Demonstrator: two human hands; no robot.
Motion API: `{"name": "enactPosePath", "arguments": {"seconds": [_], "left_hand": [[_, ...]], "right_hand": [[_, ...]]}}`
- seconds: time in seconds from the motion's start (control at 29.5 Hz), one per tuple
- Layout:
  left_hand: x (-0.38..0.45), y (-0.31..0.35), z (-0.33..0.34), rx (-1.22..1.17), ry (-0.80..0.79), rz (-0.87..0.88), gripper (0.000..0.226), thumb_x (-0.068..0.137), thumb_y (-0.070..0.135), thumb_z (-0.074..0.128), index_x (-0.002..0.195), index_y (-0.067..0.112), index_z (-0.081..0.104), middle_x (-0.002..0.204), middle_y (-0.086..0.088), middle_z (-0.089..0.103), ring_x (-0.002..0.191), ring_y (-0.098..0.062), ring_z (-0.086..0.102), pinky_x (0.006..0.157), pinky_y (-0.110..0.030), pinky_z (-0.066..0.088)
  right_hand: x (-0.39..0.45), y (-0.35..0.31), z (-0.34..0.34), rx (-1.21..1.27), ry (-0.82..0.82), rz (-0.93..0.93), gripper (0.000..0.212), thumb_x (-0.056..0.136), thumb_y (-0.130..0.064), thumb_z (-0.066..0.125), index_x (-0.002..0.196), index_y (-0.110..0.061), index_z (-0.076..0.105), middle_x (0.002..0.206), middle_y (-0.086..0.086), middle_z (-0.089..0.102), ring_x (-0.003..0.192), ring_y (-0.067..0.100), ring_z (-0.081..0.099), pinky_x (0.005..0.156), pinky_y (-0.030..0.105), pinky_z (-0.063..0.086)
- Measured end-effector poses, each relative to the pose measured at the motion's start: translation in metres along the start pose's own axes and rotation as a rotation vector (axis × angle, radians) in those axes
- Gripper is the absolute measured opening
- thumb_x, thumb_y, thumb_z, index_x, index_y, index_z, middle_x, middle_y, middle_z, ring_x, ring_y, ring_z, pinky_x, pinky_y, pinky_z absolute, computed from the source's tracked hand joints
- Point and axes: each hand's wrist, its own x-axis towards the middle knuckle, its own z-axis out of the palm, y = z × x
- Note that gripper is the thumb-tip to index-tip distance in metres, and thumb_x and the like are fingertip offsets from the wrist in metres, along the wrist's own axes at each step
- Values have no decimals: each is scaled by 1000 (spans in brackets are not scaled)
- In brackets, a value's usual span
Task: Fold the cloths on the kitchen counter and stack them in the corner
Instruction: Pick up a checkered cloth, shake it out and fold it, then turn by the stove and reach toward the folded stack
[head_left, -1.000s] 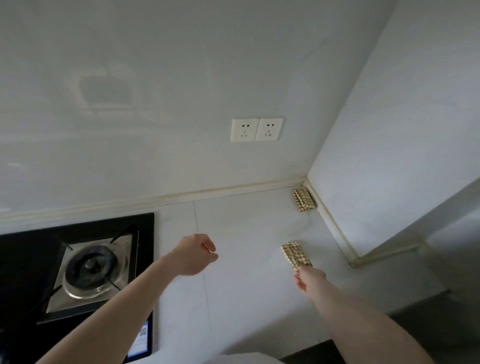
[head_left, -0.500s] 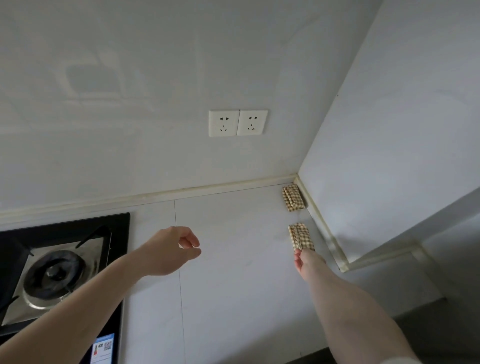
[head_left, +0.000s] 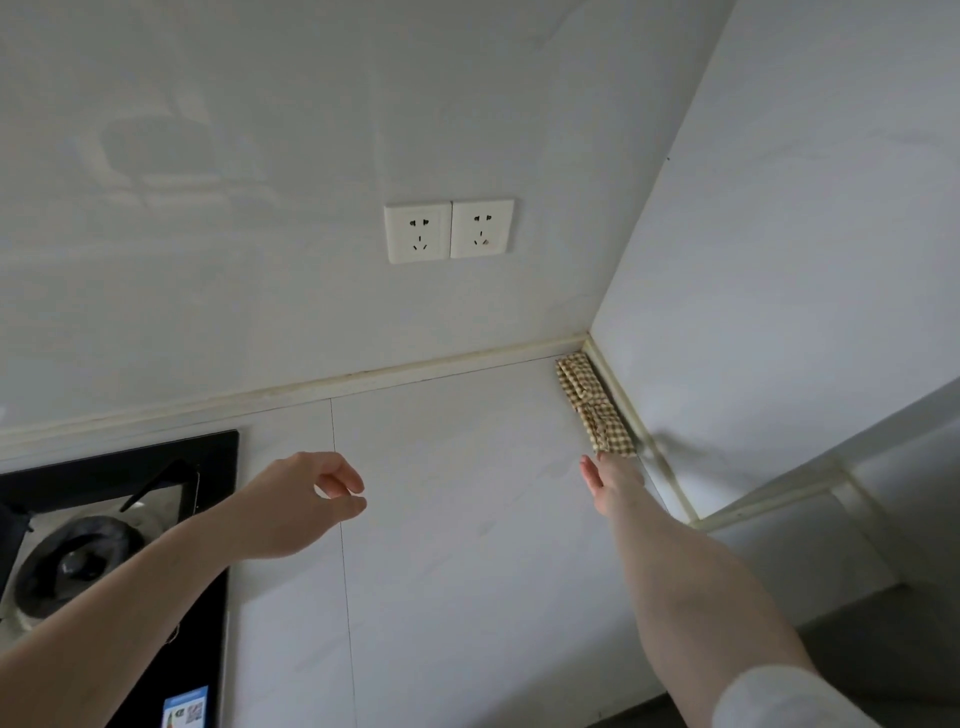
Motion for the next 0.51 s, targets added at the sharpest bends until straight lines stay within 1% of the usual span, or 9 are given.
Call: {"name": "enactPosePath", "arguments": {"seconds": [0.07,0.1,0.14,0.24,0.27,0.34,0.37,0.44,0.51], "left_hand": [[2,0,0,-5,0,-3,6,93,41,70,96,37,68,95,14,71,87,-5,68,76,-24,49],[1,0,1,-14,0,-4,5,93,39,70,97,36,68,93,15,72,84,-4,69,76,-24,50],[0,0,3,-27,-2,-6,5,93,38,70,97,36,68,91,15,73,81,-3,69,75,-24,50],[-8,-3,6,-58,-18,-11,5,94,35,70,98,33,68,89,15,73,76,0,69,75,-25,53],[-12,-5,7,-61,-18,-10,5,94,35,70,98,33,68,90,14,73,76,0,69,76,-25,54],[-22,-11,6,-75,-8,-21,6,94,35,70,99,32,68,92,13,73,75,0,69,74,-23,52],[-29,-16,5,-86,1,-33,6,94,35,70,99,32,69,93,13,73,75,0,70,73,-22,52],[-46,-31,3,-121,26,-64,7,94,35,71,99,32,69,95,12,72,76,-1,70,74,-22,53],[-69,-54,0,-157,50,-108,9,93,36,71,101,32,69,97,12,73,81,-3,71,81,-25,57]], "right_hand": [[-3,-3,-2,-23,79,25,18,104,-2,48,121,0,54,88,6,63,72,16,65,60,23,59],[-1,-1,-3,-61,90,2,15,103,-1,47,116,-1,55,85,6,63,70,16,65,60,24,59],[0,3,-3,-120,84,-35,18,100,0,50,116,-3,56,86,7,63,72,18,67,65,29,61],[14,36,-7,-310,129,-131,48,87,-5,59,133,-10,48,113,19,66,94,35,71,82,44,60],[16,49,-8,-371,148,-148,54,85,-9,59,137,-14,45,120,22,65,100,39,70,84,45,59],[11,76,0,-483,115,-159,57,87,-13,60,140,-20,40,125,21,64,104,39,69,86,45,58],[-2,85,6,-542,81,-167,58,90,-12,61,143,-21,38,123,18,63,104,36,68,82,41,57],[-26,104,26,-541,-10,-162,56,93,-9,61,143,-20,39,112,17,60,96,32,65,72,38,52],[-46,126,52,-595,-101,-180,46,92,-9,59,133,-23,43,96,13,66,86,31,65,76,40,52]]}}
